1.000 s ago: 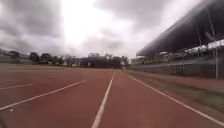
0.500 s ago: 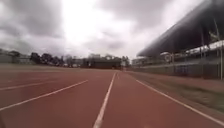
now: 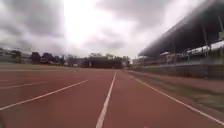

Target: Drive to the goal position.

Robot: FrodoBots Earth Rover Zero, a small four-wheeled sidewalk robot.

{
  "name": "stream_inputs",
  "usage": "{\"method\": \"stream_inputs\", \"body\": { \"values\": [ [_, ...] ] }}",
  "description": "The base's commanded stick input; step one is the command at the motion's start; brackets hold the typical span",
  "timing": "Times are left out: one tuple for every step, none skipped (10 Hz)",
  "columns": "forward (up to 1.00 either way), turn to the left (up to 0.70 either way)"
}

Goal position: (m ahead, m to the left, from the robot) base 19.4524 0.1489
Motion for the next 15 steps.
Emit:
{"method": "stream_inputs", "body": {
  "values": [
    [0.7, 0.0],
    [0.7, 0.0],
    [0.7, -0.19],
    [0.7, -0.35],
    [0.7, -0.35],
    [0.7, -0.35],
    [0.7, -0.35],
    [0.7, -0.35],
    [0.7, -0.22],
    [0.7, -0.05],
    [0.7, 0.0],
    [0.7, 0.0],
    [0.7, 0.0],
    [0.7, 0.0],
    [0.7, 0.0]
  ]
}}
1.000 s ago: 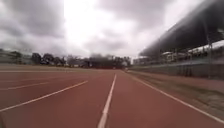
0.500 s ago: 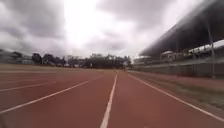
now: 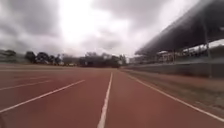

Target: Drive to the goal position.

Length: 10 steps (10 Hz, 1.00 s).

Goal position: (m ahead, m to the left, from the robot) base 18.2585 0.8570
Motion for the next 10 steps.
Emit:
{"method": "stream_inputs", "body": {
  "values": [
    [0.7, 0.0],
    [0.7, 0.0],
    [0.7, 0.0],
    [0.7, 0.0],
    [0.7, 0.0],
    [0.7, 0.0],
    [0.7, 0.0],
    [0.7, 0.0],
    [0.7, 0.0],
    [0.7, 0.0]
  ]
}}
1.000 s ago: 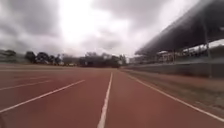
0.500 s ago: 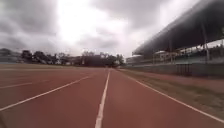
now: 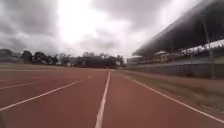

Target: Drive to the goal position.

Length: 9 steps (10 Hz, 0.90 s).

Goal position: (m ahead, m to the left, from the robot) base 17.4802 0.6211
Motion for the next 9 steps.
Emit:
{"method": "stream_inputs", "body": {
  "values": [
    [0.7, 0.0],
    [0.7, 0.0],
    [0.7, 0.0],
    [0.7, 0.0],
    [0.7, 0.0],
    [0.7, 0.0],
    [0.7, 0.0],
    [0.7, 0.0],
    [0.7, 0.0]
  ]
}}
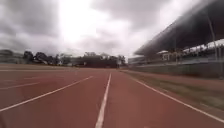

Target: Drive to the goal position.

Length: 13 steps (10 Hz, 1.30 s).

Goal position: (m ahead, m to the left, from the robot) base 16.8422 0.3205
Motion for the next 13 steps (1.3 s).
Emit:
{"method": "stream_inputs", "body": {
  "values": [
    [0.7, 0.0],
    [0.7, 0.0],
    [0.7, 0.0],
    [0.7, 0.0],
    [0.7, 0.0],
    [0.7, 0.0],
    [0.7, 0.0],
    [0.7, 0.0],
    [0.7, 0.0],
    [0.7, 0.0],
    [0.7, 0.0],
    [0.7, 0.0],
    [0.7, 0.0]
  ]
}}
